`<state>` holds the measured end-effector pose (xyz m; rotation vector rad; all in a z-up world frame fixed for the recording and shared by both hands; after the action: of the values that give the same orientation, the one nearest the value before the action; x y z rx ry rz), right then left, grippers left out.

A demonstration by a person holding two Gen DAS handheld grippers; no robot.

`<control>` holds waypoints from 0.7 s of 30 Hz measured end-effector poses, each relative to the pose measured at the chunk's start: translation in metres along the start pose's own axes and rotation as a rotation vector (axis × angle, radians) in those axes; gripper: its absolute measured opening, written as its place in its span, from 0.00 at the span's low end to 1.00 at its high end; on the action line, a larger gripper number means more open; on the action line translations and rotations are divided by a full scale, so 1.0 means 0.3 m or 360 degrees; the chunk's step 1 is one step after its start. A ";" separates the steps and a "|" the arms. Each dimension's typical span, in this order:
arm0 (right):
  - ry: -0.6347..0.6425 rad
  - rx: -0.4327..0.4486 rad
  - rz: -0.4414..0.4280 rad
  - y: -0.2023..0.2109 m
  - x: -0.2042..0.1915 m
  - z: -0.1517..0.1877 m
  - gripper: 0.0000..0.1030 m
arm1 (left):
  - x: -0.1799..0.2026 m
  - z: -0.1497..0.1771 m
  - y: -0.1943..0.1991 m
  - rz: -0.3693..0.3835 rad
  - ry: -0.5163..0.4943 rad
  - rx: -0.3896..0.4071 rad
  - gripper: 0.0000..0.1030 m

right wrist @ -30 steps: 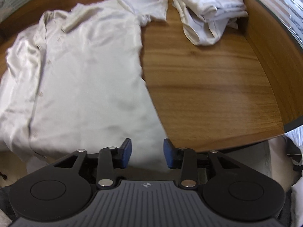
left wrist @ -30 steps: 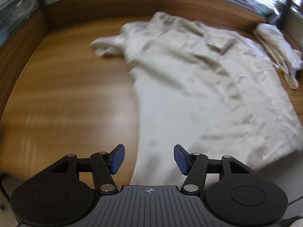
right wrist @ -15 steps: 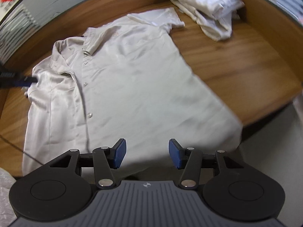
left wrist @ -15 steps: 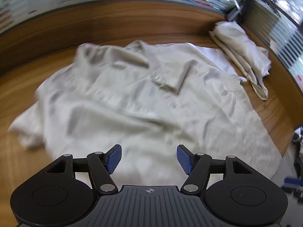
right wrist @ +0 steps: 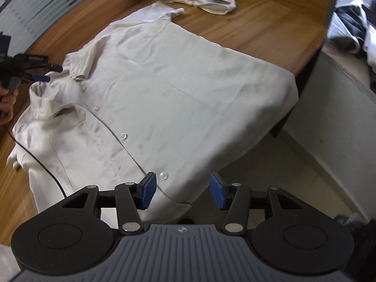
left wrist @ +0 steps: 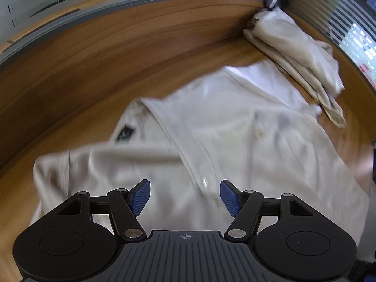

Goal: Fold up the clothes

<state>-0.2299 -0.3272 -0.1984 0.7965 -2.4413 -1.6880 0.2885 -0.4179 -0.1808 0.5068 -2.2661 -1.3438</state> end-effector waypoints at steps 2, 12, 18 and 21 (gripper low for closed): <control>-0.0026 0.0016 0.0032 0.011 -0.024 0.003 0.55 | -0.020 -0.065 -0.046 0.0023 0.0064 -0.0013 0.66; -0.0189 -0.0009 0.0064 0.020 -0.095 0.049 0.58 | -0.075 -0.237 -0.204 0.0046 0.0127 -0.0092 0.65; -0.0222 -0.0037 0.0094 0.011 -0.101 0.057 0.58 | -0.073 -0.263 -0.229 0.0063 0.0070 -0.0011 0.16; -0.0206 -0.0041 0.0107 0.011 -0.110 0.047 0.58 | -0.073 -0.309 -0.196 0.0071 0.0013 0.0149 0.07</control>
<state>-0.2076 -0.2994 -0.1936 0.6130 -2.4926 -1.7956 0.3626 -0.4999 -0.1980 0.4891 -2.3283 -1.2162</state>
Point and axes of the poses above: each gripper's, at about its wrist camera, not at the fingertips, and y roughly against the way its jaws point, x to its right, z to its underside, the point moved 9 cm from there along -y, roughly the way its jaws point, and after that the axes turned 3 degrees about y, right-handed, at the moved point
